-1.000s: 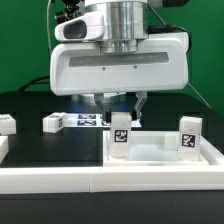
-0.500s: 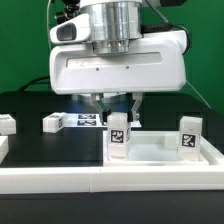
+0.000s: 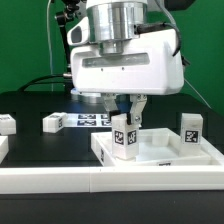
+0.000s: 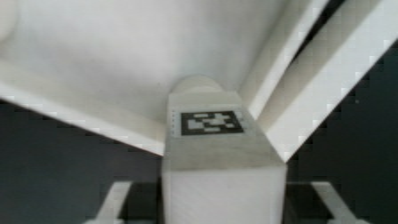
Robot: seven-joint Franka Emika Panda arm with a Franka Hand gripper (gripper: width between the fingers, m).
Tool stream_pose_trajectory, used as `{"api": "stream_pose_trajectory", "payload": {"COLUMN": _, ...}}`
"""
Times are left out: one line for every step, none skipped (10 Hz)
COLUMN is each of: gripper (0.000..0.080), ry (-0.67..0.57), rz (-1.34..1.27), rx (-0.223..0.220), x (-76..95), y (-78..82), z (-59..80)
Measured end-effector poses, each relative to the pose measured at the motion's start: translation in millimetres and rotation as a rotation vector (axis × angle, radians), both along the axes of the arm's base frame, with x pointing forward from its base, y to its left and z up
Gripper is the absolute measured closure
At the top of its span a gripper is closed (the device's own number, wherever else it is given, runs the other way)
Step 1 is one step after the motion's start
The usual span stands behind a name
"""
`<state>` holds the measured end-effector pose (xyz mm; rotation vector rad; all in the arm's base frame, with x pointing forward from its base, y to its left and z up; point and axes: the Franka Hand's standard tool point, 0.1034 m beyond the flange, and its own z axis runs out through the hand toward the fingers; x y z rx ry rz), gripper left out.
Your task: Assemble square table
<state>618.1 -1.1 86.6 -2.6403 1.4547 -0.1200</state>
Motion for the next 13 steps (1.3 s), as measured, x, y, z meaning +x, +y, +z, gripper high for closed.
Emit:
{"api": "stream_pose_trajectory", "payload": {"gripper": 0.0509, "ry": 0.010, "rz": -0.120, "rx": 0.012, "x": -0.5, "y": 2.5, "z": -0.4}}
{"api": "stream_pose_trajectory", "payload": {"gripper": 0.0509, "ry": 0.015, "rz": -0.183, "rx": 0.018, "x": -0.5, "y": 2.6, "z": -0.5}}
{"api": "stream_pose_trajectory", "payload": {"gripper": 0.0509, "ry": 0.026, "rz": -0.217, "rx": 0.024, "x": -0.6, "y": 3.5, "z": -0.4}}
{"api": "stream_pose_trajectory", "payload": {"gripper": 0.0509, "ry": 0.052, "rz": -0.266, "rx": 0.036, "x": -0.6, "y": 5.6, "z": -0.5}}
{"api": "stream_pose_trajectory", "payload": {"gripper": 0.0509, "ry": 0.059, "rz": -0.322, "rx": 0.043, "x": -0.6, "y": 6.9, "z": -0.4}}
{"api": "stream_pose_trajectory", "payload": {"gripper": 0.0509, "ry": 0.056, "rz": -0.301, "rx": 0.040, "x": -0.6, "y": 6.5, "z": -0.4}}
{"api": "stream_pose_trajectory", "payload": {"gripper": 0.0405, "ry": 0.055, "rz": -0.298, "rx": 0.040, "x": -0.3, "y": 6.8, "z": -0.5}}
{"api": "stream_pose_trajectory", "payload": {"gripper": 0.0270, "ry": 0.051, "rz": -0.249, "rx": 0.034, "x": -0.3, "y": 6.9, "z": -0.6}}
{"api": "stream_pose_trajectory", "payload": {"gripper": 0.0270, "ry": 0.045, "rz": -0.172, "rx": 0.025, "x": -0.1, "y": 5.9, "z": -0.4}}
{"api": "stream_pose_trajectory", "payload": {"gripper": 0.0175, "ry": 0.037, "rz": -0.050, "rx": 0.010, "x": 0.6, "y": 6.5, "z": 0.4}}
{"api": "stream_pose_trajectory", "payload": {"gripper": 0.0157, "ry": 0.032, "rz": 0.014, "rx": 0.002, "x": 0.6, "y": 6.2, "z": 0.1}}
{"api": "stream_pose_trajectory", "payload": {"gripper": 0.0157, "ry": 0.026, "rz": 0.090, "rx": -0.006, "x": 0.6, "y": 6.1, "z": 0.0}}
{"api": "stream_pose_trajectory", "payload": {"gripper": 0.0151, "ry": 0.021, "rz": 0.167, "rx": -0.015, "x": 0.5, "y": 6.1, "z": 0.0}}
